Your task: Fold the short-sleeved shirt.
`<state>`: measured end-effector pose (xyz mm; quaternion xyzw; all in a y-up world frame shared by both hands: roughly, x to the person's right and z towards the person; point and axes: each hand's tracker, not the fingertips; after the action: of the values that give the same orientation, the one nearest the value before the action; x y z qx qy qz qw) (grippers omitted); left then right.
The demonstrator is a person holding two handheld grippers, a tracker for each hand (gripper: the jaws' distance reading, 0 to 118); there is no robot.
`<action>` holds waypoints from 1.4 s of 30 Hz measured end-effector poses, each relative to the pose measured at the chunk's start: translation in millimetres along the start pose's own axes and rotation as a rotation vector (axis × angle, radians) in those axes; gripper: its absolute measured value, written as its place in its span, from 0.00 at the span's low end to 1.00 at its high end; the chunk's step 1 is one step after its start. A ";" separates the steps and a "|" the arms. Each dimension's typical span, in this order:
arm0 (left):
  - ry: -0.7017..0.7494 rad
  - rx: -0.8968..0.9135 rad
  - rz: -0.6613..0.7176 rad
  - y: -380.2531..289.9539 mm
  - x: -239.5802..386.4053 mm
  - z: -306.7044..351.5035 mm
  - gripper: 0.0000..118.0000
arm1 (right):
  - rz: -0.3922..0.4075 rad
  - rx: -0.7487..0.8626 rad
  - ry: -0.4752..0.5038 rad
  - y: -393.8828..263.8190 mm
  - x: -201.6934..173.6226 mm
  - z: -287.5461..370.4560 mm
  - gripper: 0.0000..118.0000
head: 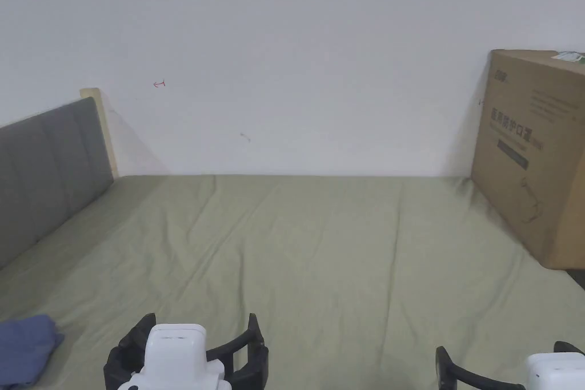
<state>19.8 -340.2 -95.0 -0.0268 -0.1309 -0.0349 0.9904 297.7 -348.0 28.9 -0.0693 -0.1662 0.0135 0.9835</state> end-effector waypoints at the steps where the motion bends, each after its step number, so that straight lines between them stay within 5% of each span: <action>1: 0.000 0.010 0.001 1.7 -0.2 2.3 0.94 | -0.003 0.001 0.003 1.8 0.8 0.6 1.00; 33: -0.030 0.018 0.001 8.1 0.7 9.1 0.99 | 0.076 -0.020 -0.003 14.0 -19.0 6.9 1.00; 42: -0.025 0.035 -0.001 7.3 0.5 13.0 1.00 | 0.000 0.032 -0.020 12.2 -10.4 15.3 1.00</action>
<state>17.4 -332.2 -82.6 -0.0098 -0.1441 -0.0328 0.9890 282.8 -334.5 38.1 -0.0536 -0.1760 0.0170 0.9828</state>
